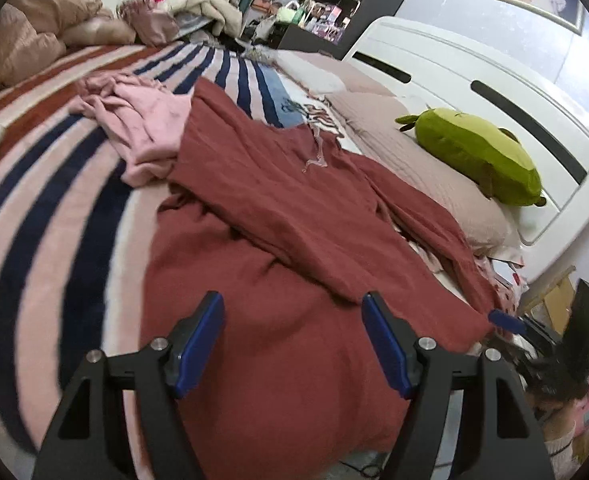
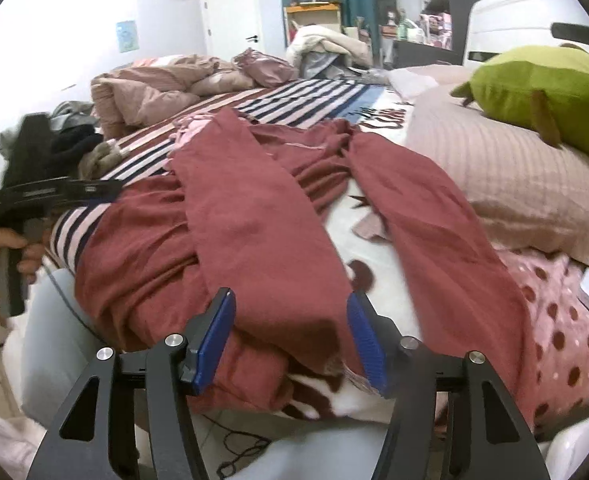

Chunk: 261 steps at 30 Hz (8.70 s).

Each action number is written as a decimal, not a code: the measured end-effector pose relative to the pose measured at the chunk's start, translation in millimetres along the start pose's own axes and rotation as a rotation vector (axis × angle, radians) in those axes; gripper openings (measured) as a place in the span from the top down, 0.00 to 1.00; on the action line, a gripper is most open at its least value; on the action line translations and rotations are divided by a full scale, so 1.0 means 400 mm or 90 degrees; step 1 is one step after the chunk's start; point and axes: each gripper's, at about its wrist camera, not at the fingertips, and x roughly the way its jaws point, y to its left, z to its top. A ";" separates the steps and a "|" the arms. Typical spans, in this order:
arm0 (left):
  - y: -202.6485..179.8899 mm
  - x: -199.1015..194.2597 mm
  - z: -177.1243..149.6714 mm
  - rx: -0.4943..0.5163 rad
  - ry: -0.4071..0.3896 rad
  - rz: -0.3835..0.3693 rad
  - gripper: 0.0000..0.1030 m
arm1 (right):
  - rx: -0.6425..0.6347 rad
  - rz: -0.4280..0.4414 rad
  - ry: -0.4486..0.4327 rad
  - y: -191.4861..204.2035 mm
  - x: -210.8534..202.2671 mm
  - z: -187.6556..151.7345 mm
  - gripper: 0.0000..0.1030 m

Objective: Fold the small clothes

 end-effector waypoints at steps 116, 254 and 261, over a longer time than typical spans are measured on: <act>0.102 -0.278 -0.015 0.017 -0.135 0.006 0.31 | -0.050 0.256 0.007 0.414 0.246 0.149 0.97; 0.178 -0.097 0.076 0.063 0.088 -0.029 0.22 | 0.083 0.191 0.140 -0.026 0.268 0.157 0.44; 0.156 -0.102 -0.145 0.031 0.156 -0.034 0.22 | 0.090 0.230 0.159 0.022 0.227 0.039 0.44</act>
